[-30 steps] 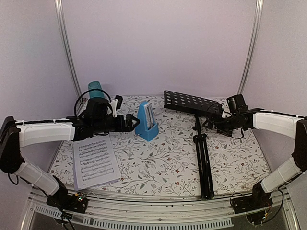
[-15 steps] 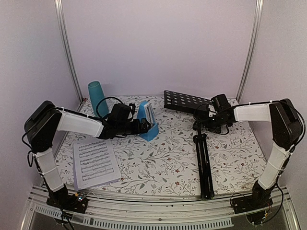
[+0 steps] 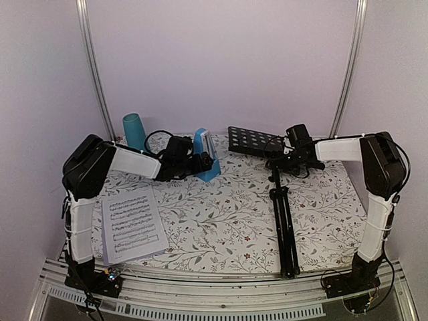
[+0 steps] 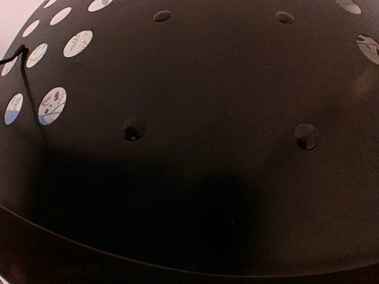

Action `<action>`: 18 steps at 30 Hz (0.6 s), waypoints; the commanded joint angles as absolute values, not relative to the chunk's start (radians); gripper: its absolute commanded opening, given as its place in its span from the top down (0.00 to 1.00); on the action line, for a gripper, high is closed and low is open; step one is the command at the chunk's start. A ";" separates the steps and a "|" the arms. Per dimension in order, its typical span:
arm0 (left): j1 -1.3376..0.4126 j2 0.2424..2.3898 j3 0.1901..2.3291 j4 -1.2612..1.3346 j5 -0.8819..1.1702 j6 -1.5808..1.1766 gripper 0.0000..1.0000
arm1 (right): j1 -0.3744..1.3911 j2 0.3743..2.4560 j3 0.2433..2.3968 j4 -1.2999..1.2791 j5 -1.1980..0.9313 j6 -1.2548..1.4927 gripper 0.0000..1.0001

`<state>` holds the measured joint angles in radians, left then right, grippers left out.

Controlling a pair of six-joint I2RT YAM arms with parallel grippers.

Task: Set up the instrument practice props
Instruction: Move the metronome to the center of the board.

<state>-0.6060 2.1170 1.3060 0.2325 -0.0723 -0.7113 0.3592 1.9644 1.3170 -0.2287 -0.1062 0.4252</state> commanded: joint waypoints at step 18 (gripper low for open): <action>-0.518 1.937 1.208 0.290 0.169 -0.623 0.01 | 0.386 1.975 1.285 -0.259 -0.052 0.394 0.54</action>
<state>-0.5152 2.0369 1.2682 0.2371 0.1089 -0.6491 0.3672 1.9930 1.3090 -0.2455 -0.0799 0.3916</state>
